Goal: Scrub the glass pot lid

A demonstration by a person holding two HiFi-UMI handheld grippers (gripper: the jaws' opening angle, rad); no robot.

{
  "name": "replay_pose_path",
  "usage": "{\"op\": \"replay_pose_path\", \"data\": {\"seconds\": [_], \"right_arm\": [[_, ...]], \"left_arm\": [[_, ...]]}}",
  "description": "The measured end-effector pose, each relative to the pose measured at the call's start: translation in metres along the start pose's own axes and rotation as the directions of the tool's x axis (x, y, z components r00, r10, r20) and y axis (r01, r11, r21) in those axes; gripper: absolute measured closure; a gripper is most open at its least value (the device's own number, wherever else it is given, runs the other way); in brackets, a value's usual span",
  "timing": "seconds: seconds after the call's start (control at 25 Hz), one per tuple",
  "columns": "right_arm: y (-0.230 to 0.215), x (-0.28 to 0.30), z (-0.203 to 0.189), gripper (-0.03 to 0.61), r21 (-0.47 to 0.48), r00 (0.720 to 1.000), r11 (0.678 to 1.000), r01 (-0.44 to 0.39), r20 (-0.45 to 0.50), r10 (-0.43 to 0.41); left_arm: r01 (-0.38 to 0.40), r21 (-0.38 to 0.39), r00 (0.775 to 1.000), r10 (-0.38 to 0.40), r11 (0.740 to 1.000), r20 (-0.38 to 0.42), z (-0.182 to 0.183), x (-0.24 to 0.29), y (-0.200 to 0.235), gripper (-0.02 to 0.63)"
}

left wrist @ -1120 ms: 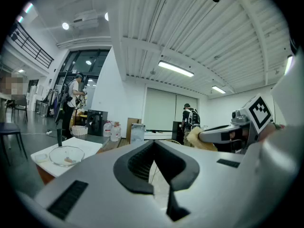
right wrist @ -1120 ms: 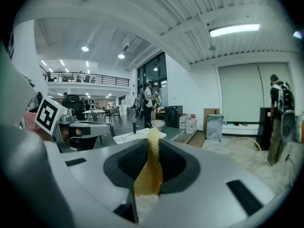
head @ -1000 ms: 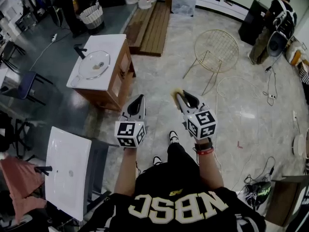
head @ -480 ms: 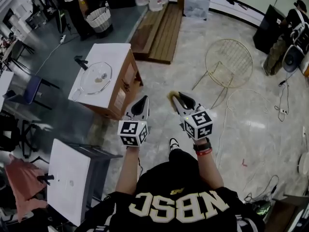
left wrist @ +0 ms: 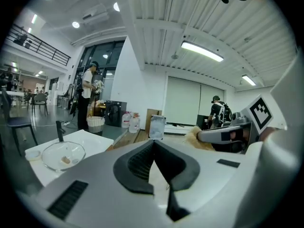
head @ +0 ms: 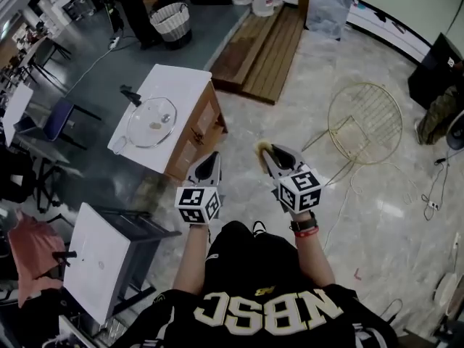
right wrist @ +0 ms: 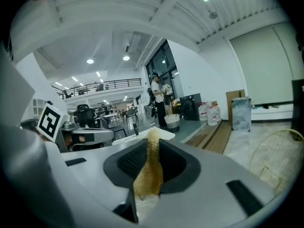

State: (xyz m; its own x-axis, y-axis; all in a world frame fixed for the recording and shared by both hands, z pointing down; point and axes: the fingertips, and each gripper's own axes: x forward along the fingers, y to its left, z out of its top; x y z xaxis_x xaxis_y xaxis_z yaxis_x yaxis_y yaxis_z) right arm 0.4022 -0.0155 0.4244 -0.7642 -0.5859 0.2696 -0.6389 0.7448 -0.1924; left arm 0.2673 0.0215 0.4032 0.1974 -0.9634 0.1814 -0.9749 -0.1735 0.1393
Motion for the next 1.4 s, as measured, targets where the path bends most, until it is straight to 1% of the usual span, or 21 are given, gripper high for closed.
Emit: {"op": "replay_pose_path", "data": {"seconds": [0.12,0.2,0.36,0.52,0.64,0.76,0.92,1.0,1.08,1.2,1.32,1.4], "right_arm": [[0.009,0.041,-0.001,0.499,-0.008,0.995,0.996,-0.089,-0.038,0.089],[0.019,0.069,0.004,0.499,-0.023,0.987,0.988,-0.152,-0.054,0.150],[0.046,0.130,0.011,0.499,-0.057,0.963,0.963,-0.262,-0.088,0.256],[0.066,0.199,0.012,0.499,-0.060,0.935,0.939,-0.338,-0.137,0.328],[0.087,0.250,0.029,0.499,-0.067,0.907,0.911,-0.406,-0.153,0.393],[0.110,0.292,0.048,0.499,-0.095,0.870,0.872,-0.480,-0.176,0.460],[0.132,0.349,0.058,0.500,-0.080,0.836,0.842,-0.533,-0.198,0.511],[0.152,0.374,0.054,0.500,-0.076,0.806,0.816,-0.572,-0.236,0.543],[0.174,0.392,0.048,0.500,-0.065,0.769,0.786,-0.615,-0.270,0.579],[0.195,0.413,0.035,0.500,-0.055,0.726,0.752,-0.657,-0.315,0.611],[0.211,0.439,0.027,0.500,-0.059,0.698,0.729,-0.682,-0.349,0.625],[0.221,0.454,0.020,0.503,-0.068,0.671,0.702,-0.709,-0.372,0.641]], "left_arm": [[-0.064,-0.004,0.998,0.064,0.998,-0.013,-0.003,0.007,0.025,0.601],[-0.108,-0.003,0.994,0.108,0.994,-0.012,-0.002,0.012,0.044,0.601],[-0.200,-0.015,0.980,0.200,0.980,0.003,0.001,0.018,0.097,0.601],[-0.273,-0.061,0.962,0.274,0.960,0.001,0.000,0.032,0.160,0.600],[-0.334,-0.103,0.941,0.338,0.937,0.026,0.008,0.041,0.209,0.600],[-0.405,-0.131,0.906,0.416,0.905,0.075,0.026,0.044,0.254,0.600],[-0.456,-0.165,0.876,0.474,0.874,0.090,0.033,0.048,0.308,0.600],[-0.484,-0.211,0.859,0.507,0.849,0.071,0.025,0.042,0.336,0.600],[-0.514,-0.264,0.840,0.541,0.816,0.040,0.012,0.031,0.361,0.600],[-0.555,-0.313,0.812,0.584,0.771,-0.002,-0.009,0.018,0.383,0.600],[-0.609,-0.336,0.772,0.635,0.719,-0.040,-0.027,0.008,0.404,0.600],[-0.642,-0.356,0.743,0.665,0.679,-0.073,-0.043,0.002,0.417,0.600]]}}
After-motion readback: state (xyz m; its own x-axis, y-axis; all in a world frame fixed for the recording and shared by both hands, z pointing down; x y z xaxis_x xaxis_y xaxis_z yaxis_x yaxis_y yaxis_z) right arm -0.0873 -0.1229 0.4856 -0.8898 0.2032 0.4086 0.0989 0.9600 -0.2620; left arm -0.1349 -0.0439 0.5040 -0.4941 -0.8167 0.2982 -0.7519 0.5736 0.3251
